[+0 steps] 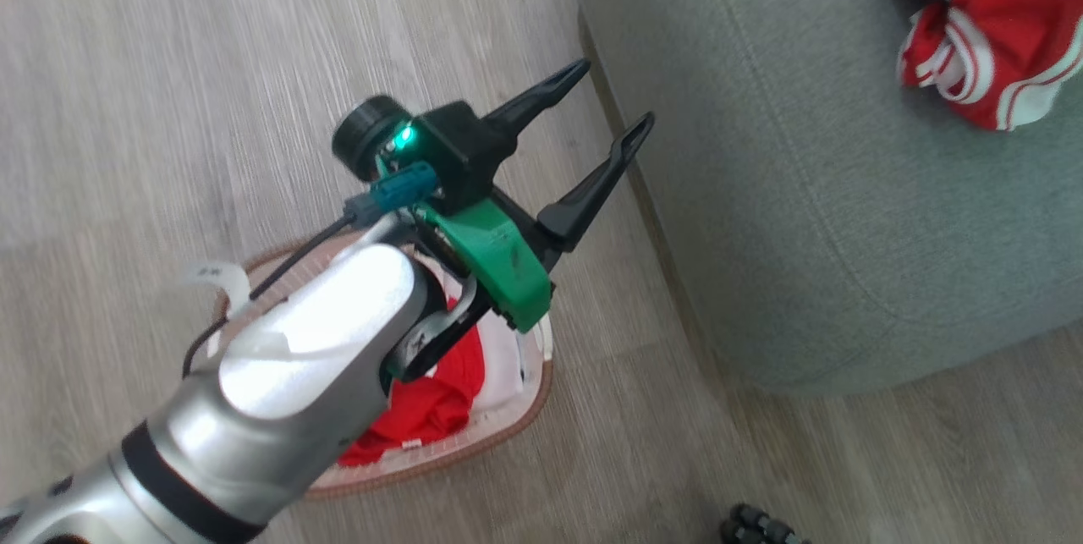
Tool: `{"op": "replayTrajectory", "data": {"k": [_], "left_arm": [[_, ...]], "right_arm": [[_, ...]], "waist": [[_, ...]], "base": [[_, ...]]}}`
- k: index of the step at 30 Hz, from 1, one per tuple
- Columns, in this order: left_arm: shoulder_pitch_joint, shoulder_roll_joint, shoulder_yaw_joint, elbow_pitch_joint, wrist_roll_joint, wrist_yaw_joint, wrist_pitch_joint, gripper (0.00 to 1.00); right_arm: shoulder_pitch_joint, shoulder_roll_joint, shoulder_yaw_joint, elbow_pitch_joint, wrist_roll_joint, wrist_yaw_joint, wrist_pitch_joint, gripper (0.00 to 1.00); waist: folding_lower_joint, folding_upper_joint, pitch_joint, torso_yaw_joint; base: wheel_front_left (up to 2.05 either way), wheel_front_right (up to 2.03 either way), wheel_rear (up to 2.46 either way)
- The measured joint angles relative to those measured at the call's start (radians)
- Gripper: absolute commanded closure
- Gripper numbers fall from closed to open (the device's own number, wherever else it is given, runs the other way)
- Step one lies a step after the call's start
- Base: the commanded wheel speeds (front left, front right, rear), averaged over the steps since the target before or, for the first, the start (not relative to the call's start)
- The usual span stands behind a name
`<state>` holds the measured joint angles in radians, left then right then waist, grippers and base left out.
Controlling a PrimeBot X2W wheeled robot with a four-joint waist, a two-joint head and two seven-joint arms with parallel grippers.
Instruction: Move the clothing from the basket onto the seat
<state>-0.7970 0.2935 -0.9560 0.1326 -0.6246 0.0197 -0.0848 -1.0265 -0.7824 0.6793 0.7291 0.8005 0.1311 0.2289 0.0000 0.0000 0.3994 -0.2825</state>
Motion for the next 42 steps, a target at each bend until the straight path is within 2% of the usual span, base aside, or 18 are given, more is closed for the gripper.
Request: {"op": "replayTrajectory", "data": {"k": [9,10,18,23,29,32,33,41,42], "left_arm": [[0.075,0.007,0.027,0.003,-0.037,0.033,-0.041,0.00],[0.090,0.009,0.031,0.003,-0.044,0.036,-0.050,0.00],[0.150,0.024,0.054,0.000,-0.067,0.064,-0.076,0.00],[0.183,0.038,0.071,-0.004,-0.086,0.088,-0.094,0.00],[0.231,0.063,0.098,-0.010,-0.101,0.114,-0.115,0.00],[0.261,0.078,0.111,-0.013,-0.109,0.131,-0.124,0.00],[0.261,0.078,0.111,-0.013,-0.109,0.131,-0.124,0.00],[0.336,0.100,0.165,-0.034,-0.121,0.184,-0.146,0.00],[0.354,0.106,0.178,-0.038,-0.125,0.196,-0.150,0.00]], "right_arm": [[0.076,-0.101,0.009,-0.142,-0.011,0.000,-0.131,0.00],[0.088,-0.111,-0.015,-0.164,-0.012,0.000,-0.172,0.00],[0.212,-0.123,-0.135,-0.250,-0.035,0.000,-0.286,0.00],[0.326,-0.110,-0.280,-0.281,-0.065,0.000,-0.364,0.00],[0.525,-0.018,-0.451,-0.369,-0.141,0.000,-0.410,0.00],[0.626,0.051,-0.537,-0.428,-0.188,0.000,-0.416,0.00],[0.626,0.051,-0.537,-0.428,-0.188,0.000,-0.416,0.00],[0.838,0.295,-0.700,-0.619,-0.336,0.000,-0.394,0.00],[0.883,0.347,-0.729,-0.661,-0.372,0.000,-0.386,0.00]], "waist": [[0.0000,0.0000,-0.127,0.012],[0.0000,0.0000,-0.149,0.023],[0.0000,0.0000,-0.219,0.087],[0.0000,0.0000,-0.253,0.137],[0.0000,0.0000,-0.288,0.194],[0.0000,0.0000,-0.304,0.217],[0.0000,0.0000,-0.304,0.217],[-0.0001,0.0000,-0.341,0.260],[0.0000,0.0000,-0.345,0.269]], "base": [[0.00,0.00,0.00],[0.00,0.00,0.00],[0.00,0.00,0.00],[0.00,0.00,0.00],[0.00,0.00,0.00],[0.00,0.00,0.00],[0.00,0.00,0.00],[0.00,0.00,0.00],[0.00,0.00,0.00]]}}
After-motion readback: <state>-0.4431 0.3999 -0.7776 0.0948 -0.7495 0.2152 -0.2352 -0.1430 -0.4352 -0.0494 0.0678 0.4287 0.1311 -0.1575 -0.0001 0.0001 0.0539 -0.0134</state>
